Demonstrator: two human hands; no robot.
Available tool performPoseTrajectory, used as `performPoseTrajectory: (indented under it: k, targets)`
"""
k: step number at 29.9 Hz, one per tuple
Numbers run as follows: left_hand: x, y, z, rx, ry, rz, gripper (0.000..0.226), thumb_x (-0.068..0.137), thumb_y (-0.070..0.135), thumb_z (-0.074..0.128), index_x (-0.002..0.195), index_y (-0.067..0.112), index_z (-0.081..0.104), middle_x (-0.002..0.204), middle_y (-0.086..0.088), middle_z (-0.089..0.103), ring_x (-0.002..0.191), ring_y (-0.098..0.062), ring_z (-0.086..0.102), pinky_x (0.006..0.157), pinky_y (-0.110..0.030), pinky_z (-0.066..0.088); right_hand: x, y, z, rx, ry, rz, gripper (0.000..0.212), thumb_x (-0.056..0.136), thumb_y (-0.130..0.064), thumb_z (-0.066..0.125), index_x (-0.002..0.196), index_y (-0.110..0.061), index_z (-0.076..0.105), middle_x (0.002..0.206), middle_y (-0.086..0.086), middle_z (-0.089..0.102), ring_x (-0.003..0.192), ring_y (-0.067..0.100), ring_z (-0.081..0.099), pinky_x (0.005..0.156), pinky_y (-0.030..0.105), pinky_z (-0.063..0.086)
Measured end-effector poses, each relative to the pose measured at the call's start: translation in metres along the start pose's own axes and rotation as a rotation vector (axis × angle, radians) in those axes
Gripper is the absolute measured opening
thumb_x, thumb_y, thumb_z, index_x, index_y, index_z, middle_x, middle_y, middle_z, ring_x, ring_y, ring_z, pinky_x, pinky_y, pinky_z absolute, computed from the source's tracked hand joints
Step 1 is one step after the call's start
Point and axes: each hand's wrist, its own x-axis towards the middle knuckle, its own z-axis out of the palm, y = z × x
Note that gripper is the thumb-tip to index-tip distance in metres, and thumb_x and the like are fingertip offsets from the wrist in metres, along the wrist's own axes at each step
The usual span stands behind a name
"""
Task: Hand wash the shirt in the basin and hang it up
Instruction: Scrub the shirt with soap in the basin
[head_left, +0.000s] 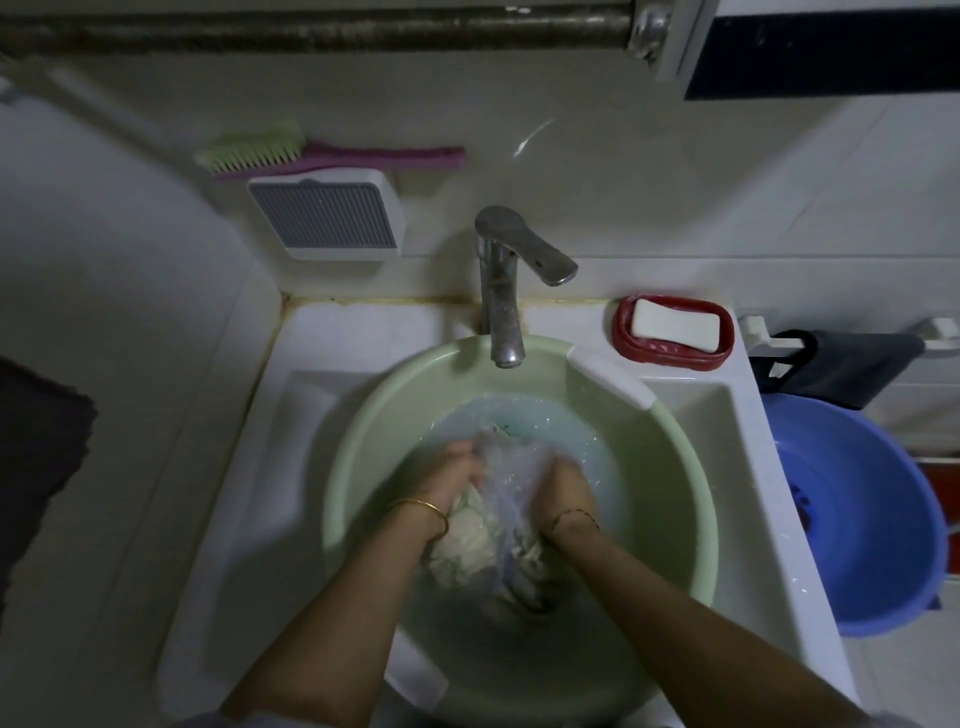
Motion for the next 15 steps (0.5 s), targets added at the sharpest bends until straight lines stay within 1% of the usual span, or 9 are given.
performPoseTrajectory:
  k: [1, 3, 5, 7, 9, 10, 12, 13, 15]
  targets:
    - [0.001, 0.002, -0.001, -0.274, 0.006, -0.115, 0.036, 0.052, 0.022, 0.069, 0.086, 0.011, 0.071, 0.083, -0.009, 0.064, 0.078, -0.025, 0.059, 0.068, -0.027, 0.045, -0.007, -0.004, -0.002, 0.042, 0.025, -0.064, 0.035, 0.092, -0.034, 0.052, 0.122, -0.018, 0.055, 0.122, 0.007, 0.057, 0.103, 0.024, 0.058, 0.086, 0.030, 0.046]
    - [0.000, 0.011, 0.000, -0.581, -0.032, -0.203, 0.035, 0.073, 0.034, 0.063, 0.092, 0.006, 0.069, 0.089, -0.015, 0.068, 0.080, -0.029, 0.063, 0.072, -0.031, 0.051, -0.026, -0.016, -0.010, 0.114, 0.100, -0.209, 0.041, 0.081, -0.061, 0.053, 0.105, -0.028, 0.061, 0.106, -0.006, 0.056, 0.088, 0.016, 0.058, 0.079, 0.032, 0.049]
    - [-0.004, 0.022, 0.004, -0.625, -0.058, -0.206, 0.046, 0.093, 0.045, 0.045, 0.103, 0.005, 0.065, 0.099, -0.014, 0.068, 0.093, -0.028, 0.062, 0.084, -0.034, 0.049, -0.044, -0.031, -0.017, 0.103, 0.177, -0.320, 0.048, 0.069, -0.075, 0.044, 0.083, -0.033, 0.061, 0.092, -0.013, 0.053, 0.082, 0.011, 0.055, 0.070, 0.029, 0.046]
    - [-0.014, 0.031, 0.011, -0.673, -0.148, -0.215, 0.044, 0.098, 0.045, 0.036, 0.107, 0.009, 0.059, 0.094, -0.010, 0.067, 0.097, -0.022, 0.060, 0.090, -0.034, 0.043, -0.052, -0.043, -0.018, 0.050, 0.276, -0.421, 0.054, 0.070, -0.072, 0.033, 0.071, -0.029, 0.064, 0.081, -0.011, 0.056, 0.076, 0.011, 0.055, 0.059, 0.026, 0.040]
    - [-0.020, 0.028, 0.019, -0.670, -0.200, -0.166, 0.029, 0.088, 0.042, 0.052, 0.092, 0.014, 0.055, 0.071, -0.001, 0.066, 0.073, -0.012, 0.063, 0.075, -0.026, 0.048, -0.048, -0.046, -0.015, 0.043, 0.329, -0.478, 0.051, 0.073, -0.059, 0.031, 0.064, -0.021, 0.065, 0.073, -0.005, 0.059, 0.069, 0.016, 0.056, 0.051, 0.024, 0.031]
    - [-0.024, 0.025, 0.024, -0.655, -0.177, -0.141, 0.024, 0.081, 0.038, 0.059, 0.085, 0.015, 0.053, 0.065, -0.001, 0.062, 0.065, -0.012, 0.060, 0.067, -0.023, 0.047, -0.045, -0.045, -0.014, 0.046, 0.370, -0.507, 0.048, 0.072, -0.053, 0.033, 0.061, -0.019, 0.065, 0.070, -0.002, 0.061, 0.065, 0.019, 0.057, 0.051, 0.023, 0.029]
    - [-0.027, 0.020, 0.032, -0.634, -0.067, -0.160, 0.016, 0.088, 0.022, 0.053, 0.075, 0.012, 0.056, 0.061, -0.004, 0.060, 0.065, -0.016, 0.054, 0.061, -0.024, 0.044, -0.039, -0.042, -0.013, 0.049, 0.424, -0.516, 0.044, 0.074, -0.047, 0.036, 0.061, -0.017, 0.065, 0.075, 0.001, 0.067, 0.068, 0.022, 0.061, 0.053, 0.022, 0.034]
    - [-0.027, 0.019, 0.035, -0.532, 0.015, -0.153, 0.024, 0.092, 0.017, 0.047, 0.072, 0.010, 0.058, 0.061, -0.005, 0.062, 0.067, -0.019, 0.054, 0.061, -0.025, 0.045, -0.036, -0.041, -0.017, 0.066, 0.390, -0.458, 0.044, 0.076, -0.047, 0.037, 0.066, -0.016, 0.066, 0.083, 0.002, 0.069, 0.075, 0.023, 0.062, 0.057, 0.024, 0.037]
    - [-0.026, 0.020, 0.039, -0.181, 0.094, -0.079, 0.029, 0.094, 0.022, 0.046, 0.076, 0.009, 0.065, 0.077, -0.009, 0.068, 0.079, -0.025, 0.061, 0.070, -0.031, 0.049, -0.024, -0.035, -0.026, 0.093, 0.281, -0.300, 0.040, 0.080, -0.048, 0.037, 0.076, -0.018, 0.064, 0.094, 0.005, 0.067, 0.087, 0.026, 0.061, 0.065, 0.027, 0.038]
